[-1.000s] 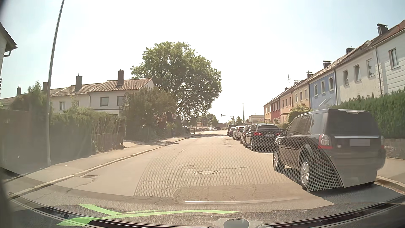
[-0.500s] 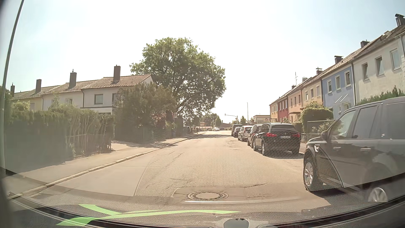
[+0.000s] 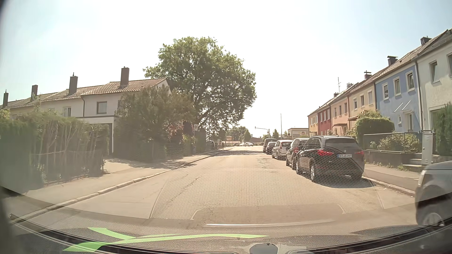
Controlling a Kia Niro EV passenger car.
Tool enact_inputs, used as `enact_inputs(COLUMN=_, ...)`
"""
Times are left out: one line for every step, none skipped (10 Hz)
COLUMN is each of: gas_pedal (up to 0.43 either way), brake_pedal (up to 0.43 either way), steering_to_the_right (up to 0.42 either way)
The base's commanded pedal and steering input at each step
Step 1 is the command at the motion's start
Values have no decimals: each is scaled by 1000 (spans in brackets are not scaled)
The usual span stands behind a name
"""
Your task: Follow the waypoints while adhering to traffic rules and regulations
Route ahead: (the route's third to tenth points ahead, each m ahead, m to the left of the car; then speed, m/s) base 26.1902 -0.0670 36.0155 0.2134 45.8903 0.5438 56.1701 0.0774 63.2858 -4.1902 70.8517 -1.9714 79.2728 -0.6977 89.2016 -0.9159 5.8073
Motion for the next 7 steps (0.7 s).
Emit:
enact_inputs(gas_pedal=138, brake_pedal=0, steering_to_the_right=-16)
enact_inputs(gas_pedal=138, brake_pedal=0, steering_to_the_right=-14)
enact_inputs(gas_pedal=138, brake_pedal=0, steering_to_the_right=-11)
enact_inputs(gas_pedal=138, brake_pedal=0, steering_to_the_right=-9)
enact_inputs(gas_pedal=138, brake_pedal=0, steering_to_the_right=-9)
enact_inputs(gas_pedal=138, brake_pedal=0, steering_to_the_right=-6)
enact_inputs(gas_pedal=138, brake_pedal=0, steering_to_the_right=-2)
